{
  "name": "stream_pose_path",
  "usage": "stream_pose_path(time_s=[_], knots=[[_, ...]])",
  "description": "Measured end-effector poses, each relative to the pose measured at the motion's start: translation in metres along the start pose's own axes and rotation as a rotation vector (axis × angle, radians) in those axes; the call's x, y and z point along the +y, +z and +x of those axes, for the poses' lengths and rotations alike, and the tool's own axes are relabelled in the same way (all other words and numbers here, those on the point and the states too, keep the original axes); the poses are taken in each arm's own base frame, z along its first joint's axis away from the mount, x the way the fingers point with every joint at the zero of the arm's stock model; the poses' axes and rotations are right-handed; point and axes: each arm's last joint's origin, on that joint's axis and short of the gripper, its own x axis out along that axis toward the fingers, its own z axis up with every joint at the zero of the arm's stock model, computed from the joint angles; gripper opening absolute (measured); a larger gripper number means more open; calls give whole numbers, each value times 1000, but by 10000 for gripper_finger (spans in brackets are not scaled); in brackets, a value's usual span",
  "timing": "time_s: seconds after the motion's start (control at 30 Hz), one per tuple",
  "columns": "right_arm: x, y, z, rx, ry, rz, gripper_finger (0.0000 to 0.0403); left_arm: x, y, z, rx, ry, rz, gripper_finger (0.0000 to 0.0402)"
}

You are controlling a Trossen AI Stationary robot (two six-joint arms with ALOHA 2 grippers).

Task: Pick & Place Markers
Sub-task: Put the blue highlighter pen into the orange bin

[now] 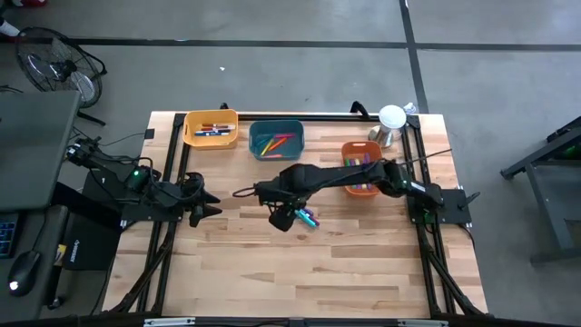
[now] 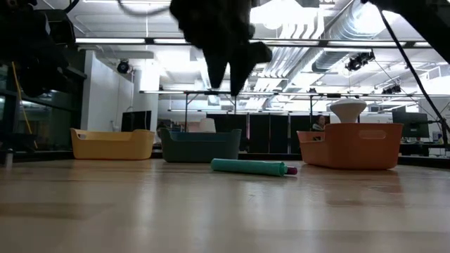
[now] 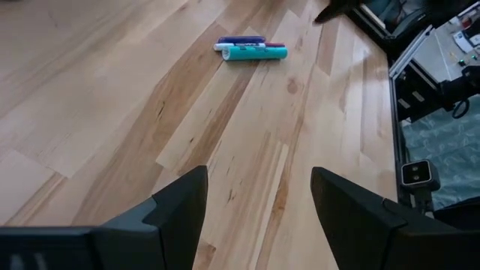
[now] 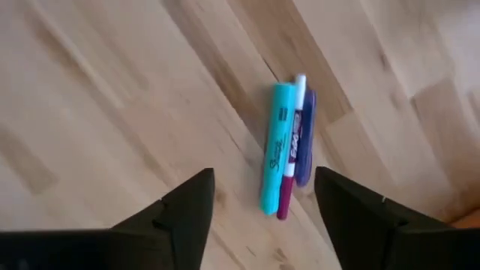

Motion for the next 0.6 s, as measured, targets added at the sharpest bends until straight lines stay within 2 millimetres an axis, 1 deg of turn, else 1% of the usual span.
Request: stream_pose_path(time_s=[0.13,0.3,0.43,0.6], knots=[[3,3,30,68,-54,29,229,0,0,0,6,-1,1,232],[6,4,60,126,-105,11,218,0,0,1,11,-1,2,232],[6,5,71,135,-135,8,211,0,-1,1,15,-3,2,232],[7,6,83,143,-153,-1,216,0,-1,1,15,-2,2,232]])
